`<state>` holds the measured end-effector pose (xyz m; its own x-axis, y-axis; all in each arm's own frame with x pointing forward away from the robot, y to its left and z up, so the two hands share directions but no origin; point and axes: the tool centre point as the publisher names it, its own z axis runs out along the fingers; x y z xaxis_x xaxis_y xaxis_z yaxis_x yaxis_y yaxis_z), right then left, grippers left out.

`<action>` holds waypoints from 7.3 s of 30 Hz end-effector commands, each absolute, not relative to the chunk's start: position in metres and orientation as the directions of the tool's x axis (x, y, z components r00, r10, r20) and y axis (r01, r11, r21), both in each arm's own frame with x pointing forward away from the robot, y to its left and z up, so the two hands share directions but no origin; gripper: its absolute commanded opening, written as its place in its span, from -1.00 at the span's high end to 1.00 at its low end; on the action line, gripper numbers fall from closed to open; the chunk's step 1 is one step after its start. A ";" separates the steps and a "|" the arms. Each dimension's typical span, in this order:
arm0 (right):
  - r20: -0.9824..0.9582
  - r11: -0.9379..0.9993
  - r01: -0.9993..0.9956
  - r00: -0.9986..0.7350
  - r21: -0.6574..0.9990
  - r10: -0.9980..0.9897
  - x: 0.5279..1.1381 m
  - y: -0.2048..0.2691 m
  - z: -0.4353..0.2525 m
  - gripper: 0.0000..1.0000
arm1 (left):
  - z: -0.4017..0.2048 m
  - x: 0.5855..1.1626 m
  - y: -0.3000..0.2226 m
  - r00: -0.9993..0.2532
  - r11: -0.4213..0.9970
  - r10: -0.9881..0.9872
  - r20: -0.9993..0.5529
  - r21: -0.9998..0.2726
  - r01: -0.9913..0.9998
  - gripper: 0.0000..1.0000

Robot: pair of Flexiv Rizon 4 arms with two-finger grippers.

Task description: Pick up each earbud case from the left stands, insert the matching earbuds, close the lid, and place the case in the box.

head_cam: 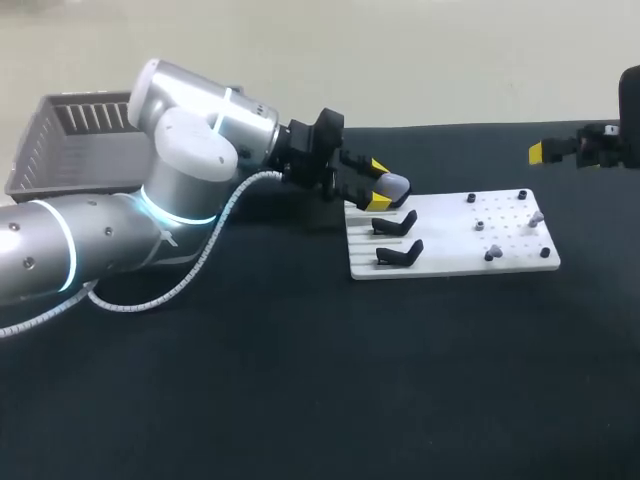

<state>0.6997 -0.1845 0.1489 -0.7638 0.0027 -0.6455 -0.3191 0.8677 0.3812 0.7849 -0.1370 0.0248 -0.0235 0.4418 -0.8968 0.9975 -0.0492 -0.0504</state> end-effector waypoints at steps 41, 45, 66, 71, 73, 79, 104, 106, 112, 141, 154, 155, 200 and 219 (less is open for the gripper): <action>-0.645 0.868 -0.319 -0.764 0.380 0.002 0.699 -0.185 0.149 -1.00 | 0.038 0.775 -0.133 -0.001 -0.017 0.435 -0.900 -0.009 1.000 1.00; -0.645 0.868 -0.319 -0.764 0.380 0.002 0.699 -0.185 0.149 -1.00 | 0.044 0.774 -0.131 0.000 -0.022 0.393 -0.920 -0.009 1.000 1.00; -0.645 0.868 -0.319 -0.764 0.380 0.002 0.699 -0.185 0.149 -1.00 | 0.115 0.730 -0.127 0.023 -0.025 0.153 -0.988 0.019 1.000 1.00; -0.645 0.868 -0.319 -0.764 0.380 0.002 0.699 -0.185 0.149 -1.00 | 0.121 0.721 -0.135 0.031 -0.036 0.129 -0.991 0.026 0.999 1.00; -0.645 0.868 -0.319 -0.764 0.380 0.002 0.699 -0.185 0.149 -1.00 | 0.121 0.717 -0.138 0.029 -0.038 0.125 -0.992 0.024 0.999 1.00; -0.645 0.868 -0.319 -0.764 0.380 0.002 0.699 -0.185 0.149 -1.00 | 0.118 0.709 -0.143 0.012 -0.032 0.095 -0.995 0.009 0.999 1.00; -0.645 0.868 -0.319 -0.764 0.380 0.002 0.699 -0.185 0.149 -1.00 | 0.110 0.696 -0.149 -0.004 -0.061 0.052 -0.999 -0.007 0.998 1.00; -0.645 0.868 -0.319 -0.764 0.380 0.002 0.699 -0.185 0.149 -1.00 | 0.110 0.696 -0.149 -0.004 -0.061 0.052 -0.999 -0.007 0.998 1.00; -0.650 0.868 -0.324 -0.760 0.376 -0.003 0.697 -0.186 0.154 -1.00 | 0.110 0.696 -0.149 -0.004 -0.061 0.052 -0.999 -0.007 0.998 1.00; -0.508 0.879 -0.446 -0.804 0.169 -0.310 0.626 -0.058 0.167 -1.00 | 0.110 0.696 -0.149 -0.004 -0.061 0.052 -0.999 -0.007 0.998 1.00; -0.475 0.947 -0.313 -0.846 0.073 -0.243 0.634 -0.043 0.146 -1.00 | 0.110 0.696 -0.149 -0.004 -0.061 0.052 -0.999 -0.007 0.998 1.00; -0.475 0.947 -0.313 -0.846 0.074 -0.243 0.636 -0.042 0.145 -1.00 | 0.110 0.696 -0.149 -0.004 -0.061 0.052 -0.999 -0.007 0.998 1.00; -0.473 0.958 -0.263 -0.862 0.116 -0.179 0.683 -0.027 0.120 -1.00 | 0.110 0.696 -0.149 -0.004 -0.061 0.052 -0.999 -0.007 0.998 1.00; -0.609 0.978 -0.202 -0.782 0.046 -0.133 0.689 -0.051 0.153 -1.00 | 0.110 0.696 -0.149 -0.004 -0.061 0.052 -0.999 -0.007 0.998 1.00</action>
<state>0.7057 -0.0445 0.1449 -0.8308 -0.1517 -0.5355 -0.2228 0.9723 0.0701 0.6975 -0.1497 0.1105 -0.0060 0.0541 -0.9985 0.9978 -0.0658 -0.0095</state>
